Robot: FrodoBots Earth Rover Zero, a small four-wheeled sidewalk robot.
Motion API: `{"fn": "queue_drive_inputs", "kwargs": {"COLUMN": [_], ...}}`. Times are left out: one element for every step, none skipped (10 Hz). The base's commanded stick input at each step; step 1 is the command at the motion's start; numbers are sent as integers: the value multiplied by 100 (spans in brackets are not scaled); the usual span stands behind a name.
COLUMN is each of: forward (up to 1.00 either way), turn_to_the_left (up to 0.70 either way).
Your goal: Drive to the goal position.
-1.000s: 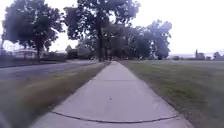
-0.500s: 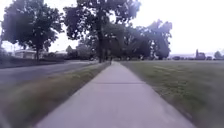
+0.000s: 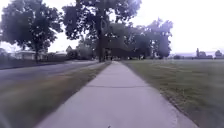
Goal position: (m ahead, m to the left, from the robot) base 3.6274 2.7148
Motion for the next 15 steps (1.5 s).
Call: {"fn": "queue_drive_inputs", "kwargs": {"forward": [70, 70, 70, 70, 70, 58, 45, 45, 45, 45, 45, 45, 45, 45, 45], "turn_to_the_left": [-14, -14, -14, -14, -7, 0, 0, 0, 0, 0, 0, 0, 0, 0, 0]}}
